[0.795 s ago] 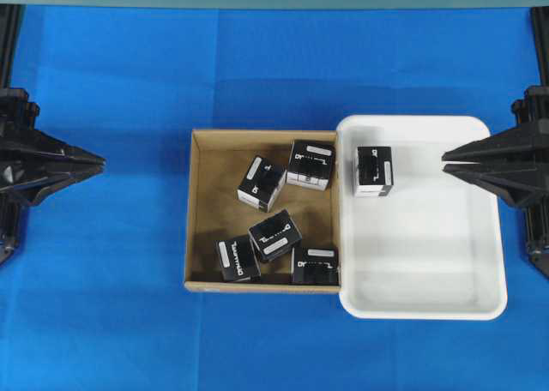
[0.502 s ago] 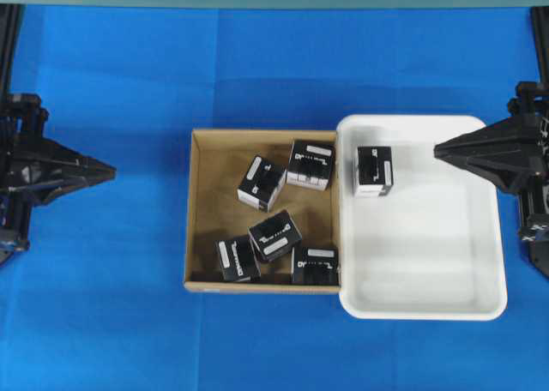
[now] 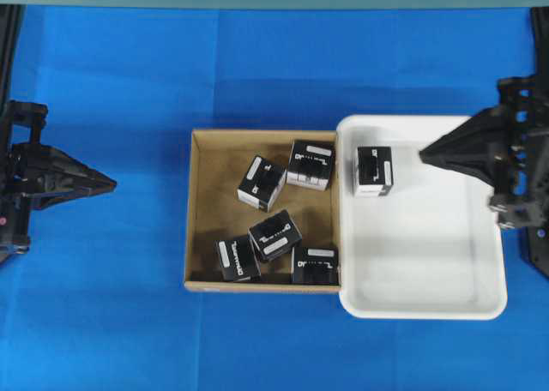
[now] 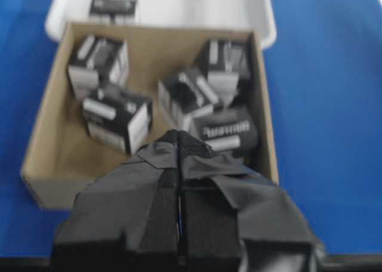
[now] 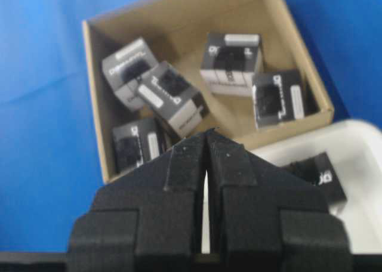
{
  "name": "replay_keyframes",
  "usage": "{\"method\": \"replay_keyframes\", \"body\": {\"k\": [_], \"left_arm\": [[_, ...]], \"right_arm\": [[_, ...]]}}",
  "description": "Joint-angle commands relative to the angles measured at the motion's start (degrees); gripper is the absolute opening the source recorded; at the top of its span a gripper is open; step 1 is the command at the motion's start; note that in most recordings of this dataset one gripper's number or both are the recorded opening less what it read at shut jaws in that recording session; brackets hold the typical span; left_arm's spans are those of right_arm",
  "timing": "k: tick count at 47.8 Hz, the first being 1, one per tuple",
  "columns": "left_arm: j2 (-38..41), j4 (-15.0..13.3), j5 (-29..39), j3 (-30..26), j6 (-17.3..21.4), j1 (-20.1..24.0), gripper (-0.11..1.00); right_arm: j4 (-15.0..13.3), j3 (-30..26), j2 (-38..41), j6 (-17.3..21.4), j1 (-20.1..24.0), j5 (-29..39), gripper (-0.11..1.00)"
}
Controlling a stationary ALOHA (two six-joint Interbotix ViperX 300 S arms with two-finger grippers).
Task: Pick a box that is randomly placed inside the cardboard box.
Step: 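Raise the right gripper and swing it left toward the cardboard box, then lower the open right gripper over the upper-right DYNAMIXEL box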
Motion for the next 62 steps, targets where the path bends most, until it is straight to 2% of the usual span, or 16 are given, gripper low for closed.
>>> {"method": "replay_keyframes", "body": {"k": [1,18,34,47,62], "left_arm": [[0.44,0.18,0.97,-1.67,-0.35,-0.18,-0.06],[0.7,0.18,1.76,-1.67,-0.62,-0.18,-0.07],[0.88,0.18,3.16,-1.67,-0.7,-0.18,-0.07],[0.88,0.18,3.16,-1.67,-0.7,-0.18,-0.07],[0.79,0.18,2.9,-1.76,-0.79,-0.18,-0.07]], "right_arm": [[0.18,-4.04,3.69,0.18,-0.09,3.78,0.0],[0.18,-17.93,21.01,0.09,-0.44,22.85,0.0],[-0.62,-34.37,38.06,-1.05,-4.22,35.95,0.0],[-0.79,-41.4,48.87,-8.17,-5.36,38.41,0.0],[-0.7,-44.03,55.28,-9.14,-6.68,38.41,0.01]]}}
